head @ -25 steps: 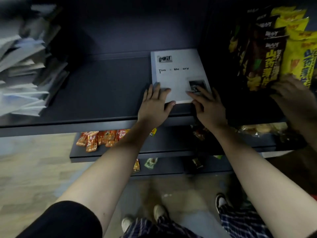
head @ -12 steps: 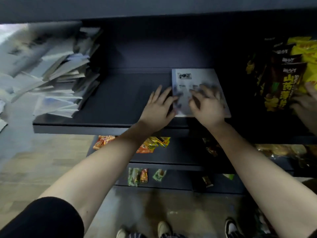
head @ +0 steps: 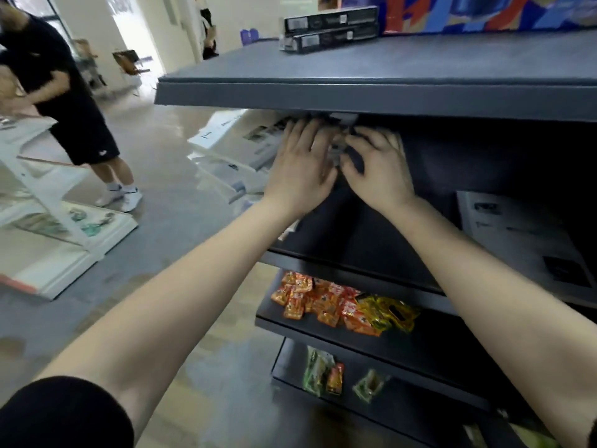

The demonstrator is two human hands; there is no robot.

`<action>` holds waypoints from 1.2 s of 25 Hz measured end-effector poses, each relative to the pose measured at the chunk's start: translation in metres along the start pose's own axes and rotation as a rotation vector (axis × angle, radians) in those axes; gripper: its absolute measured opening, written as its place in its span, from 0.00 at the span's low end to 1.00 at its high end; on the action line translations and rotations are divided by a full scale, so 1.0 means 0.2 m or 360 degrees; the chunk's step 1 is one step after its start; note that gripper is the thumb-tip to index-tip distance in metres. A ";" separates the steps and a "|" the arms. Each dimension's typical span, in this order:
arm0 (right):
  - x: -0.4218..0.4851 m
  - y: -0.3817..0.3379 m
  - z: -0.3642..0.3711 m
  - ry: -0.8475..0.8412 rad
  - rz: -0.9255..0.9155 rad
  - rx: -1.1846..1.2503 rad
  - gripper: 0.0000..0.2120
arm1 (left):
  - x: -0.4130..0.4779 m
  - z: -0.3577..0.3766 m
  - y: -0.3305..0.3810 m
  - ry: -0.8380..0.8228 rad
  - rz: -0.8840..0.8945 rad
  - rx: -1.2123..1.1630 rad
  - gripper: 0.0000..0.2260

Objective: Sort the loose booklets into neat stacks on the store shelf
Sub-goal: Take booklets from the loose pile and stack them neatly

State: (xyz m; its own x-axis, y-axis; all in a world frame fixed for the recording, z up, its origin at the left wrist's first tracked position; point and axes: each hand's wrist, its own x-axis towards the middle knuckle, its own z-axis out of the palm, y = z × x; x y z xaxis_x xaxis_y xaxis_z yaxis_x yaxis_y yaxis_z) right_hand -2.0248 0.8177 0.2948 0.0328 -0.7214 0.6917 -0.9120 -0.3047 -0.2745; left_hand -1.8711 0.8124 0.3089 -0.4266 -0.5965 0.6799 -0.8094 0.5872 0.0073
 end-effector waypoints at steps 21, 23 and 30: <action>0.08 -0.62 0.47 -0.0087 -0.0528 -0.0566 0.20 | -0.18 -0.12 -1.19 -0.0325 0.0353 -0.0324 0.23; 0.01 -0.56 0.42 -0.0221 -0.0527 -0.0425 0.30 | -0.21 -0.10 -1.24 -0.0332 0.0544 -0.0287 0.20; -0.01 -0.65 0.31 -0.0191 -0.0158 -0.0689 0.16 | -0.20 -0.08 -1.06 0.0047 0.0731 -0.0199 0.08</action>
State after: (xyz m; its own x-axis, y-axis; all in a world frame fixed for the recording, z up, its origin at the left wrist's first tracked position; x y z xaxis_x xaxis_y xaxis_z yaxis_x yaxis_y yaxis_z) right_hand -1.8810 0.8194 0.2880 0.1522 -0.7765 0.6114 -0.9881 -0.1062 0.1112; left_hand -1.6755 0.7204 0.2913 -0.7156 -0.2452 0.6541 -0.4845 0.8488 -0.2119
